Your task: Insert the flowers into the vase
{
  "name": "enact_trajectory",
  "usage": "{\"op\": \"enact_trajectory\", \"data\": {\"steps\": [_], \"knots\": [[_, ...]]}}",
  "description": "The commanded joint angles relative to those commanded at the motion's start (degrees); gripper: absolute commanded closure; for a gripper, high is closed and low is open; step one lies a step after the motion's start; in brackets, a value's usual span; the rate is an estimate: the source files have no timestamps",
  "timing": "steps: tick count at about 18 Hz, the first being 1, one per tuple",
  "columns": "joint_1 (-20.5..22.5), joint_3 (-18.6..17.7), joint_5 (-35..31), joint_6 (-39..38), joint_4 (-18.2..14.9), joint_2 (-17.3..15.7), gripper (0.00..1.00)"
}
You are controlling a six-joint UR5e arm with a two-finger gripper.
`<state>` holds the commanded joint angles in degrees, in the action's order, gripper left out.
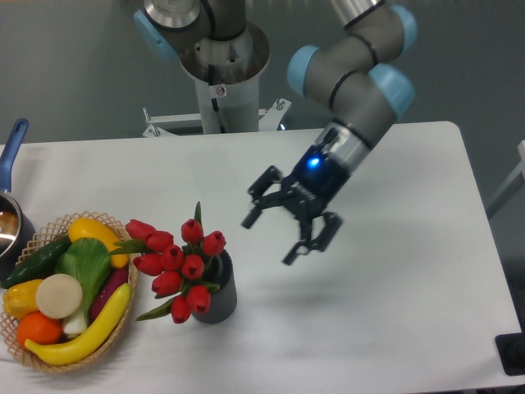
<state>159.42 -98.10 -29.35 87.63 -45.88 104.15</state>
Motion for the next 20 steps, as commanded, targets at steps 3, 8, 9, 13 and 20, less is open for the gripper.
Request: {"op": "enact_trajectory", "data": {"steps": [3,8,9,13,20], "knots": [[0.71,4.49,-5.07,-1.58,0.0,0.09,0.0],[0.71,7.75,-19.04,-0.97,-1.75,-1.66,0.0],[0.71,7.93,-20.9,-0.79,-2.54,-2.1,0.0],[1.15,8.19,-26.62,9.81,-9.03,-3.07,0.0],[2.91,13.46,-38.82,26.42,-25.11,-4.57,0.0]]}}
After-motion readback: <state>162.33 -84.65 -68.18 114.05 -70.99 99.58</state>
